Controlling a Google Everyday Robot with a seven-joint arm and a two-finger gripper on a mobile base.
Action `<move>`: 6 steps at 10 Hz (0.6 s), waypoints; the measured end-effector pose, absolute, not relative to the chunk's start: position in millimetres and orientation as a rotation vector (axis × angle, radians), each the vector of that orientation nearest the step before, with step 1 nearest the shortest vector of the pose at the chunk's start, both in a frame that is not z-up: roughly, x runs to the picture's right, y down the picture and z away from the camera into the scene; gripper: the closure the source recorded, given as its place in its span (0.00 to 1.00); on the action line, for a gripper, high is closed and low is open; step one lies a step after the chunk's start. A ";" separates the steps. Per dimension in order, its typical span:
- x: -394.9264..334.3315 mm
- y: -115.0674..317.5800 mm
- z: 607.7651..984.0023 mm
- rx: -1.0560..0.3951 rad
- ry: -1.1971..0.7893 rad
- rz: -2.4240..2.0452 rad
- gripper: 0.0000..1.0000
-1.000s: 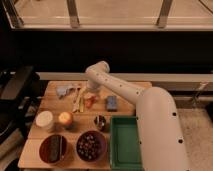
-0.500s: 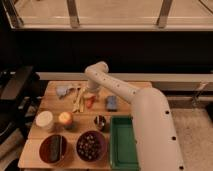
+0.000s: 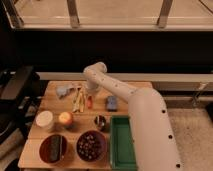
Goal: Place pepper in table surface
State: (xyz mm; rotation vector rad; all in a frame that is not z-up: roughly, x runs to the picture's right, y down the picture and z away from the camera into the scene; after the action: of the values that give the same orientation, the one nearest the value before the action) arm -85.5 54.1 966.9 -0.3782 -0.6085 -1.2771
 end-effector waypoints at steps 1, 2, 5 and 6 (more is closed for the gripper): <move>-86.4 51.8 963.2 -0.370 -0.607 -1.284 0.92; -88.6 45.3 954.4 -0.351 -0.599 -1.289 0.99; -85.4 20.7 923.0 -0.284 -0.582 -1.282 1.00; -82.0 7.9 906.4 -0.256 -0.576 -1.277 1.00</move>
State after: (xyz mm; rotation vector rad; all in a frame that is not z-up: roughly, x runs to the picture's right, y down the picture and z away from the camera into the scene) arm -82.0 7.9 906.4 -0.2562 -0.5762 -1.2768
